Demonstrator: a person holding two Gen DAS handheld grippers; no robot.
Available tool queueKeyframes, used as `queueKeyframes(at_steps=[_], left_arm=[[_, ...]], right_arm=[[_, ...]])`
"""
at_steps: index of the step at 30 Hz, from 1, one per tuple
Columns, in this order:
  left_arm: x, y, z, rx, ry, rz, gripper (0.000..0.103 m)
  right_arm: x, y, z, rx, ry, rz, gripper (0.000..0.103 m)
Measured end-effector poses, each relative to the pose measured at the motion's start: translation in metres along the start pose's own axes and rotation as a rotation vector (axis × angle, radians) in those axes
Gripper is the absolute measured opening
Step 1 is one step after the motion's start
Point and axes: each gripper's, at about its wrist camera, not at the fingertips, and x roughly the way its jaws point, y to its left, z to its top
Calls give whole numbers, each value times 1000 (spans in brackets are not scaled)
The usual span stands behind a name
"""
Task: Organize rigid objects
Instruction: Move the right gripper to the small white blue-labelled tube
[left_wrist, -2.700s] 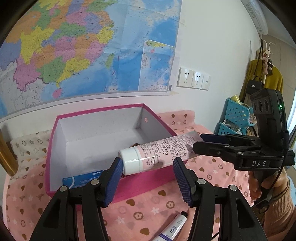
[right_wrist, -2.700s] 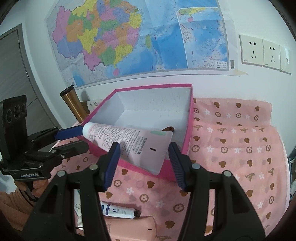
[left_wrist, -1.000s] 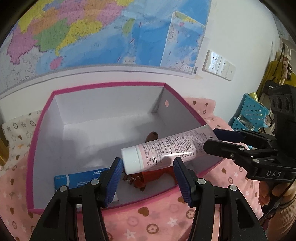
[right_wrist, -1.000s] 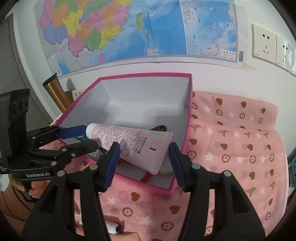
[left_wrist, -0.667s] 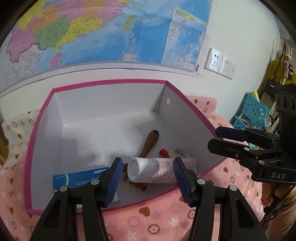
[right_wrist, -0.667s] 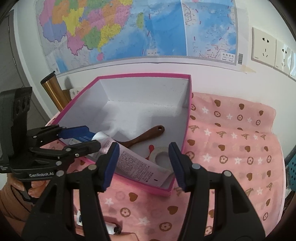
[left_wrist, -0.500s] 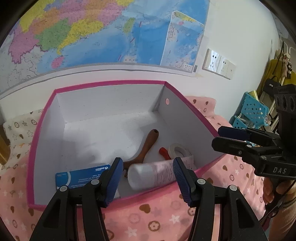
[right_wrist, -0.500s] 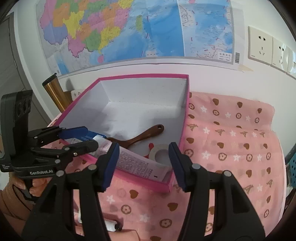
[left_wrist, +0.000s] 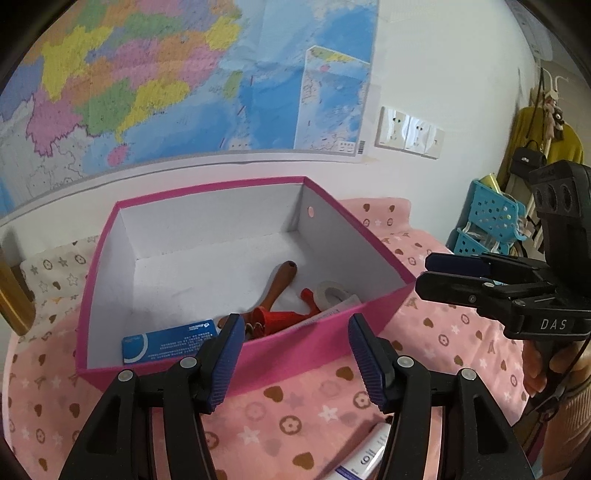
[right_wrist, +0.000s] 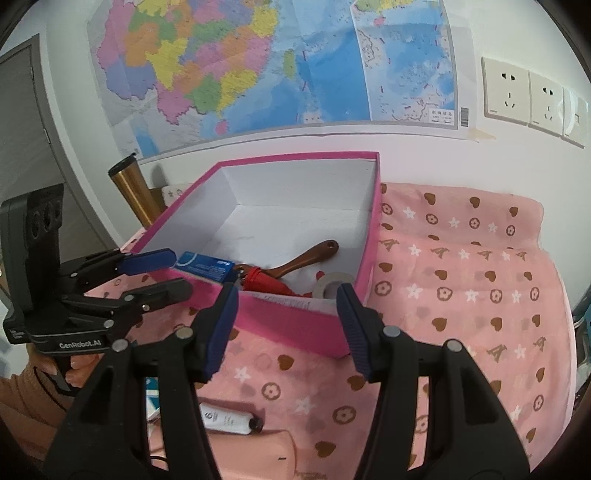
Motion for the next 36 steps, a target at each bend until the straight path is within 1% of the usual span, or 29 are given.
queueKeyframes(at_steps=[4, 12, 17, 24, 26, 32, 34, 35, 36], left_arm=[[-8, -6, -7, 8, -2, -6, 64], [-16, -8, -29, 7, 29, -22, 64], [-15, -8, -46, 3, 67, -30, 64], [-8, -12, -74, -10, 133, -71, 64], [-4, -16, -81, 5, 157, -77, 64], [0, -23, -93, 48, 194, -93, 64], [3, -24, -97, 58, 207, -88, 64], [4, -24, -98, 59, 215, -88, 64], [6, -23, -99, 60, 221, -87, 64]], right_arm=[[-8, 3, -8, 1, 1, 15, 57], [-8, 3, -33, 25, 48, 42, 57], [-2, 2, -53, 47, 93, 55, 57], [13, 2, -81, 80, 171, 82, 57], [19, 5, -88, 82, 192, 94, 57], [32, 12, -102, 65, 244, 119, 57], [37, 11, -106, 69, 266, 124, 48], [39, 10, -107, 74, 274, 126, 40], [41, 8, -109, 81, 282, 129, 37]])
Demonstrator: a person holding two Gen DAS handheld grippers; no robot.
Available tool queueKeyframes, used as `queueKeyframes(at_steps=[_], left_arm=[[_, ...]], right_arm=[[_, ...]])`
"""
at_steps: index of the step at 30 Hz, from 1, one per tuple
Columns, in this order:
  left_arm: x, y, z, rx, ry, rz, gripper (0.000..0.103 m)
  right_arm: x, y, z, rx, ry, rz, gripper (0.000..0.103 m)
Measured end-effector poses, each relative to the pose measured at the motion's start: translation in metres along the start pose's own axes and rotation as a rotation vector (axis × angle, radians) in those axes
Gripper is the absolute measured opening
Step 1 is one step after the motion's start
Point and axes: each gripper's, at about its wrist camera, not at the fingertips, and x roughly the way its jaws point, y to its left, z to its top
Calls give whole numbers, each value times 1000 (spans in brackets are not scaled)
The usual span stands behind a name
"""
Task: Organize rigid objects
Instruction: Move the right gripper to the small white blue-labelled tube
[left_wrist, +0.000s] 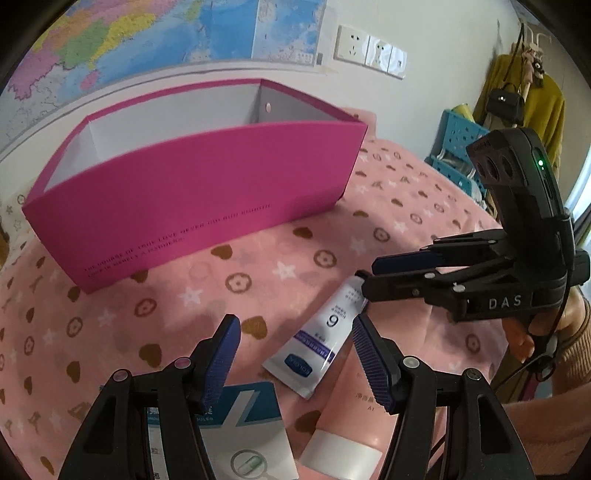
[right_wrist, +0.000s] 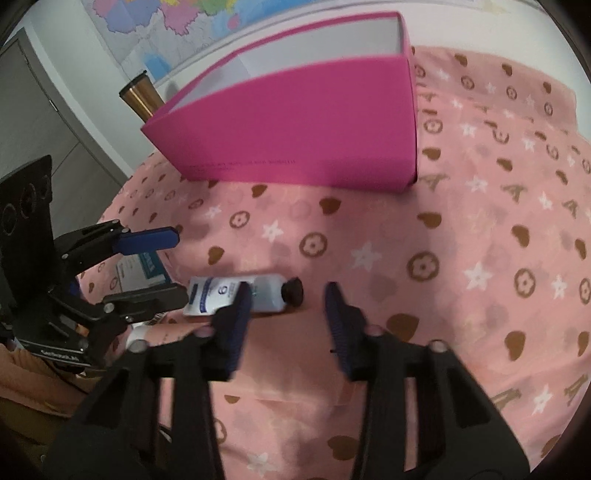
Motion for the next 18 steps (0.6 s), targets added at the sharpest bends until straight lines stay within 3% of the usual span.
queueKeyframes(at_steps=[2, 5, 12, 18], left_arm=[[1, 0, 0, 3, 3, -3, 63], [2, 2, 0, 3, 5, -8, 63], [12, -2, -1, 24, 30, -25, 62], [28, -3, -1, 16, 73, -24, 41]], right_arm=[[1, -2, 0, 5, -5, 8, 34], [3, -6, 2, 24, -6, 39, 14], [14, -13, 7, 67, 0, 58, 14], [19, -16, 15, 140, -8, 134, 17]])
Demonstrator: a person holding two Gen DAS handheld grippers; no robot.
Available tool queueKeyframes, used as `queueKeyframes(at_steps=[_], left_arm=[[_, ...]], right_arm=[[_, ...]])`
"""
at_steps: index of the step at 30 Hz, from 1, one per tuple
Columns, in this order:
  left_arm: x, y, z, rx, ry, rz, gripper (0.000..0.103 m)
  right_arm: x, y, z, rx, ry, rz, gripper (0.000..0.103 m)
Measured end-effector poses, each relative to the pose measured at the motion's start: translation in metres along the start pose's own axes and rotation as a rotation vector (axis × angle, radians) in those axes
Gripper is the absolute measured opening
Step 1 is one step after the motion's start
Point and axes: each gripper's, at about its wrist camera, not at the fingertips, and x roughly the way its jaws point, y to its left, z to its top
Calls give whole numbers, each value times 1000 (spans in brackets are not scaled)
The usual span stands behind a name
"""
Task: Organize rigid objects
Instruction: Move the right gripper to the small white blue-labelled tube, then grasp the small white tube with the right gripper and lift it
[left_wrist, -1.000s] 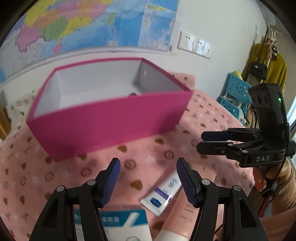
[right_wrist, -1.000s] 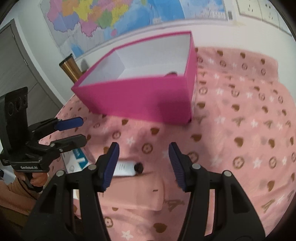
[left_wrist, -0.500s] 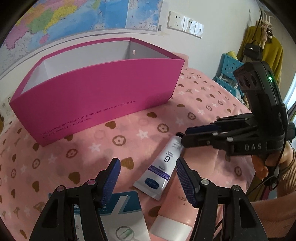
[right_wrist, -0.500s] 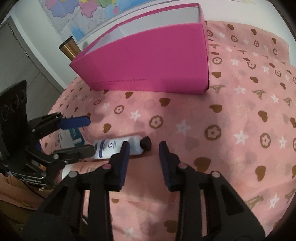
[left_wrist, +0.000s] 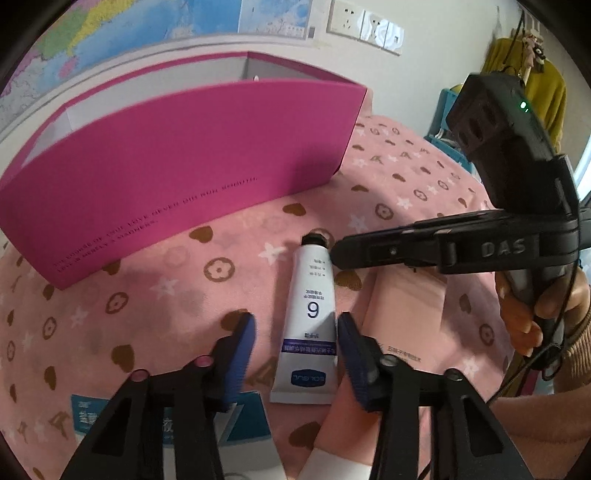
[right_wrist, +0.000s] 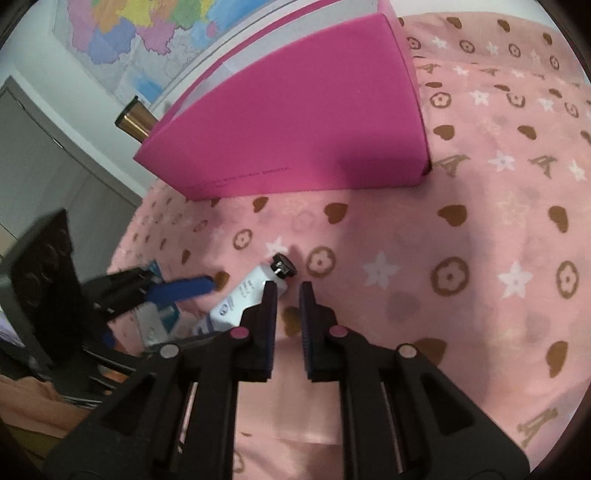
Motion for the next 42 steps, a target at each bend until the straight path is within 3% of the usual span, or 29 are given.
queueKeyframes(at_steps=[4, 9, 25, 35, 42], left_arm=[[-1, 0, -3, -1, -11, -9, 31], [0, -1, -6, 0, -23, -15, 31], [-1, 4, -2, -42, -41, -14, 31], [-6, 5, 2, -51, -66, -18, 32], [-11, 3, 3, -42, -83, -17, 32]], right_arm=[[4, 2, 2, 21, 14, 22, 29], [15, 6, 5, 49, 29, 66, 34], [28, 22, 12, 8, -18, -10, 35], [12, 26, 13, -13, -83, 37, 28], [22, 31, 12, -45, -28, 8, 34]])
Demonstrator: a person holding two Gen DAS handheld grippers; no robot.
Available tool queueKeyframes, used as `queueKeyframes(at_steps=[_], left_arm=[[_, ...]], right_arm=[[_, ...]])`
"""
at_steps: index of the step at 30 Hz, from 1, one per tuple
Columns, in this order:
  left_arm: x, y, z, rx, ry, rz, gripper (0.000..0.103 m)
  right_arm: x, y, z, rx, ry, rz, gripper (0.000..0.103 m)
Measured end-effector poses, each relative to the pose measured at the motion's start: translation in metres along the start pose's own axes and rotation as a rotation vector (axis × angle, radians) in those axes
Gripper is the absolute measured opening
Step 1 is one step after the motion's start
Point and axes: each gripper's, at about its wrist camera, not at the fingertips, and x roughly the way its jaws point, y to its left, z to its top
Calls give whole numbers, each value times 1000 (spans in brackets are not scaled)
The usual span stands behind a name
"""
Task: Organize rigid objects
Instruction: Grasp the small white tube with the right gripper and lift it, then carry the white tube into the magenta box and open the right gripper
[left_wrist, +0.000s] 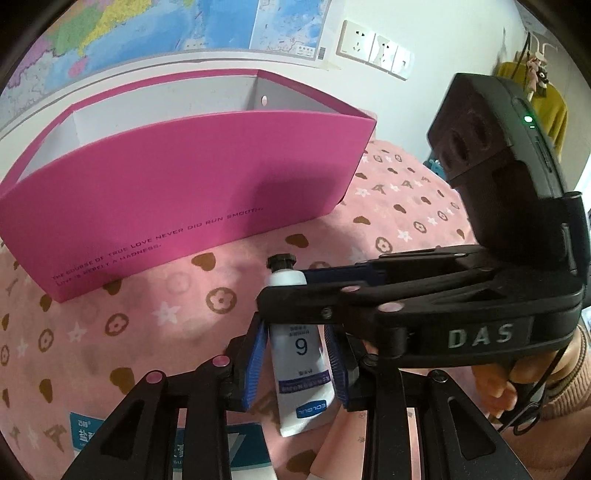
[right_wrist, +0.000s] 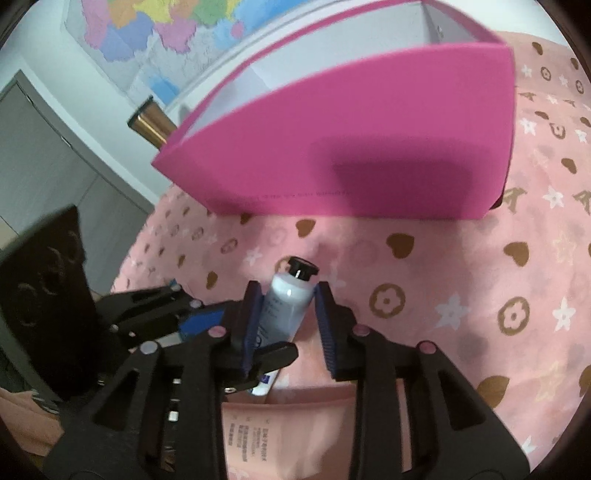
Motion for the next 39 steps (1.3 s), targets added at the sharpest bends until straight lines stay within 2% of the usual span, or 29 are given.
queueKeyframes(at_steps=[8, 14, 20, 27, 33, 39], left_arm=[[-9, 6, 7, -32, -24, -29, 32], [-23, 3, 27, -8, -83, -6, 32], [-46, -4, 62, 40, -166, 6, 32], [-58, -7, 115, 83, -241, 52, 32], [-42, 12, 152, 62, -222, 75, 32], [-11, 26, 163, 13, -160, 87, 32]], right_arm=[[-13, 12, 5, -52, -61, 27, 28], [-38, 25, 18, -86, -140, 22, 26], [-69, 34, 44, -99, -232, 38, 26], [-96, 34, 87, -93, -341, 41, 26], [-95, 7, 116, -7, -371, 52, 26], [-79, -14, 128, 45, -348, 29, 26]])
